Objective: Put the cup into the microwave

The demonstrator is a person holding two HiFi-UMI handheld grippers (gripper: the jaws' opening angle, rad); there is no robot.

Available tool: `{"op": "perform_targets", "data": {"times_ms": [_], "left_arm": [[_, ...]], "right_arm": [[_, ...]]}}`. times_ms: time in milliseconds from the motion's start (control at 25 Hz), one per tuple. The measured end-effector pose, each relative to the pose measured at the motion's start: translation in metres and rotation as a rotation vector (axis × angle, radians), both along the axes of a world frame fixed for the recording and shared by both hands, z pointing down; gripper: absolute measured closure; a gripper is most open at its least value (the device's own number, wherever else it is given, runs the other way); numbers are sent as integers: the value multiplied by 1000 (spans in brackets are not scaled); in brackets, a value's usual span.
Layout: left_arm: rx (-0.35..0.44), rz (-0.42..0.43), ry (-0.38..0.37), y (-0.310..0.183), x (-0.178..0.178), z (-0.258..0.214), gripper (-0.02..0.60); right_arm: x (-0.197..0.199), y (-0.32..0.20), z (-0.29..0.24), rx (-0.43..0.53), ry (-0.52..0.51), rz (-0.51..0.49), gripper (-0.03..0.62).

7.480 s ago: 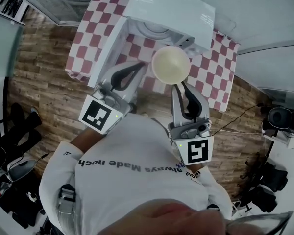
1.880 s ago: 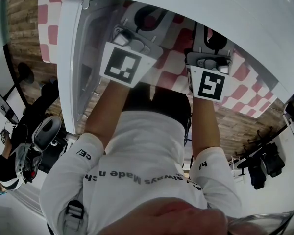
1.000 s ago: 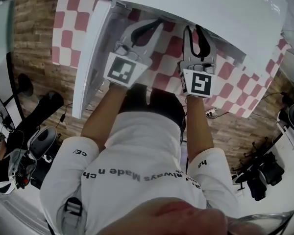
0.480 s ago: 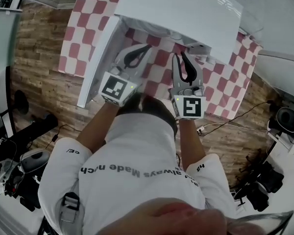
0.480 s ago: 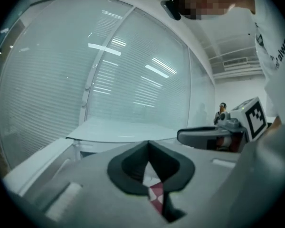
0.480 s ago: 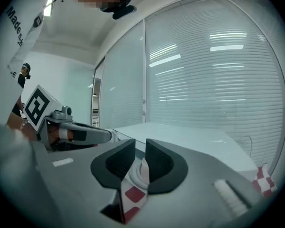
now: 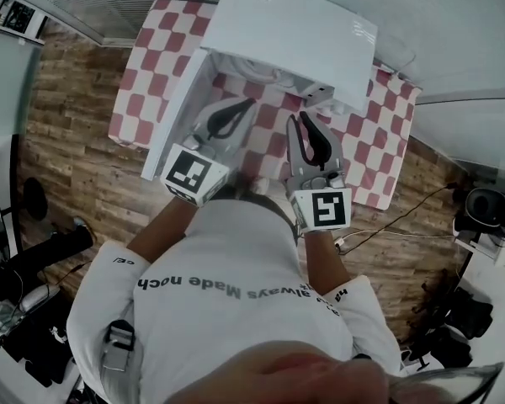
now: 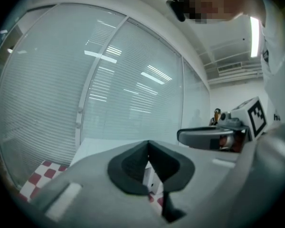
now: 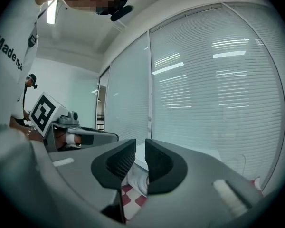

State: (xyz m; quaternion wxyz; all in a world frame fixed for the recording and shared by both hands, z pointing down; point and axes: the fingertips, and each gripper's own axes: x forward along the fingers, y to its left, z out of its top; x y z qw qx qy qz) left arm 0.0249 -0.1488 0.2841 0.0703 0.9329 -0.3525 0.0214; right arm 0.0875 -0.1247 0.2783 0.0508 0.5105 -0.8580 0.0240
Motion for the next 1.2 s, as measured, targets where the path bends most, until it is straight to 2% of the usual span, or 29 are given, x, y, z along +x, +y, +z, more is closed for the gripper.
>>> {"op": "perform_targets", "data": {"times_ms": [240, 560, 1000, 1200], "left_arm": [[29, 40, -2, 38, 8, -46, 577], [64, 65, 32, 62, 12, -86, 578], [103, 93, 52, 68, 24, -99, 577], [101, 96, 52, 67, 24, -100, 578]], "right_arm": [[-2, 34, -54, 46, -52, -20, 533], [7, 67, -97, 58, -50, -37, 533], [13, 72, -112, 86, -21, -28, 539], [6, 70, -118, 90, -57, -20, 539]]}}
